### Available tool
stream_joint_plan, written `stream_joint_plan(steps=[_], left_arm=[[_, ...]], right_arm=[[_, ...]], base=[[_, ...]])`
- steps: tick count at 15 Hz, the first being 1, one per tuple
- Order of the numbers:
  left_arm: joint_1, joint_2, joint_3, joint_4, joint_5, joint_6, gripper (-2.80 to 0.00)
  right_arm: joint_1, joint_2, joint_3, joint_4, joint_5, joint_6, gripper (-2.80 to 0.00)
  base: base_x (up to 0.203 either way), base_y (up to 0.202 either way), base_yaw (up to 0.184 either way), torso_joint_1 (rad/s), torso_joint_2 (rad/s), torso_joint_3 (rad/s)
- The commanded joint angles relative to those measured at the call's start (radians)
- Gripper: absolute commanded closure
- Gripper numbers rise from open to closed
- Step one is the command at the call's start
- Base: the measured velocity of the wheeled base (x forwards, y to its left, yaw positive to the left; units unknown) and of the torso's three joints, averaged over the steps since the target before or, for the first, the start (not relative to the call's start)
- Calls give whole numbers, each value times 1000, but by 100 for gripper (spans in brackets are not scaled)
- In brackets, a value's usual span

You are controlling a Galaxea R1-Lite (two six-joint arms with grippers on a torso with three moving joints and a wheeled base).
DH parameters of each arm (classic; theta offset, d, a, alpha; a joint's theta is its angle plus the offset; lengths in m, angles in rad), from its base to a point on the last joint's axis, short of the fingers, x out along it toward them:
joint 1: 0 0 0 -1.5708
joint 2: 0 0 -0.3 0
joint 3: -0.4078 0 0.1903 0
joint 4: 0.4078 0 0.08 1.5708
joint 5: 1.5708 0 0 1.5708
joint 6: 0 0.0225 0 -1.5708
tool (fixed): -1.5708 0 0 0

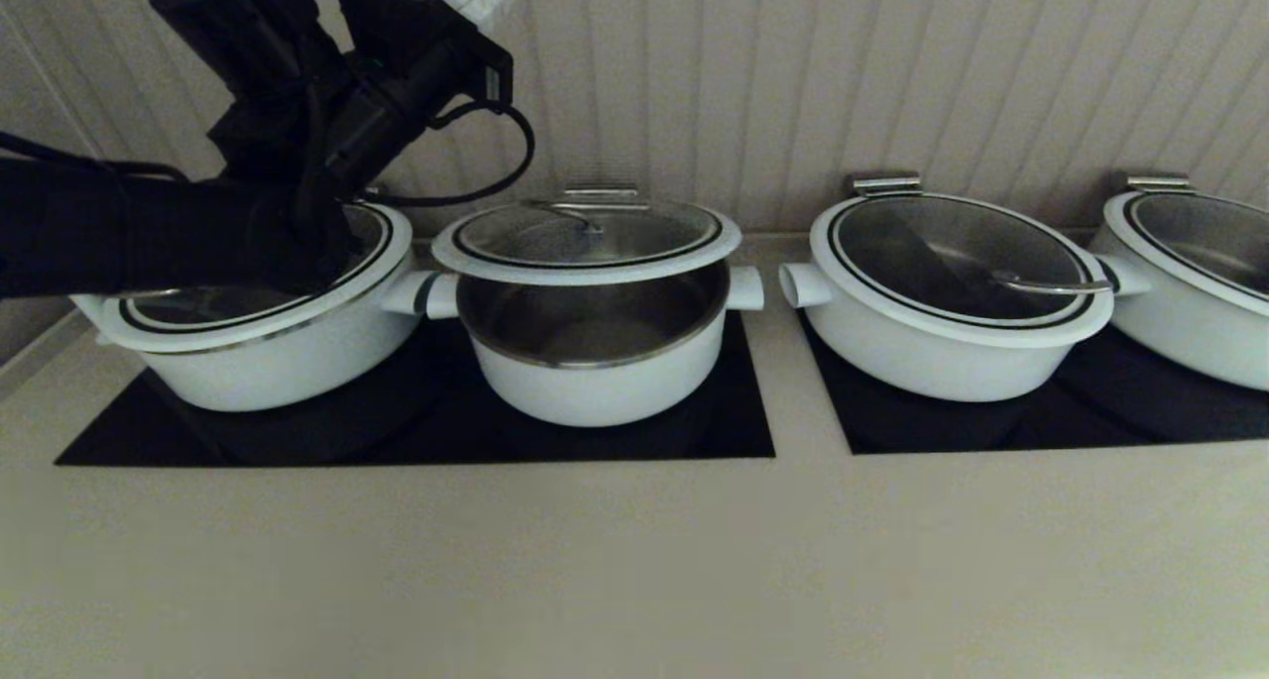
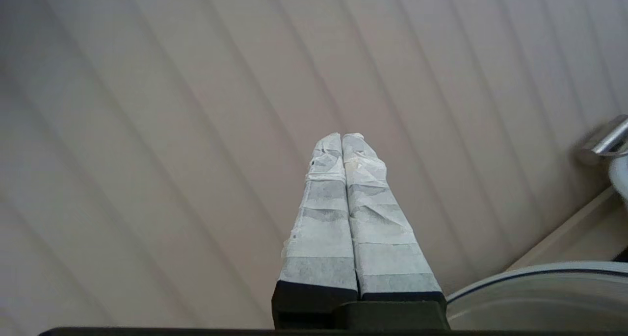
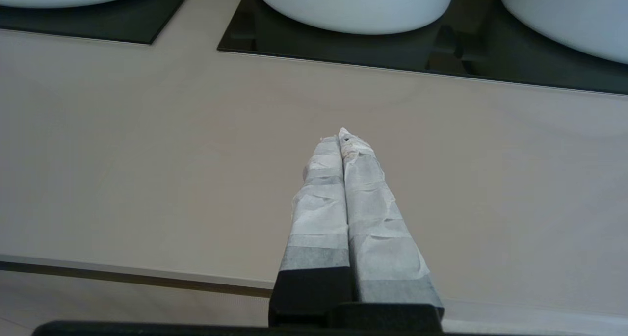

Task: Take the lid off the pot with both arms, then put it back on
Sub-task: Open the pot lid completely

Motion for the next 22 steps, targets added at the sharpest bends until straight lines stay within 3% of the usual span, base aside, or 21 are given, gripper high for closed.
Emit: stream_joint_plan(steps=[1, 5, 12, 19, 22], left_arm=[[5, -2, 1, -5, -1, 2, 0], [8, -21, 29, 0, 0, 0, 0], [9, -245, 326, 136, -2, -6, 0], [25, -485, 372, 524, 0, -6, 0], [23, -601, 472, 656, -7, -12, 0]], right_arm=[[0, 2, 0, 0, 1, -1, 0], [0, 2, 0, 0, 1, -1, 0], [0, 2, 0, 0, 1, -1, 0], [0, 2, 0, 0, 1, -1, 0], [0, 2, 0, 0, 1, -1, 0]], base=[[0, 0, 0, 0, 0, 0], [0, 0, 0, 0, 0, 0], [0, 0, 0, 0, 0, 0], [0, 0, 0, 0, 0, 0], [0, 0, 0, 0, 0, 0]])
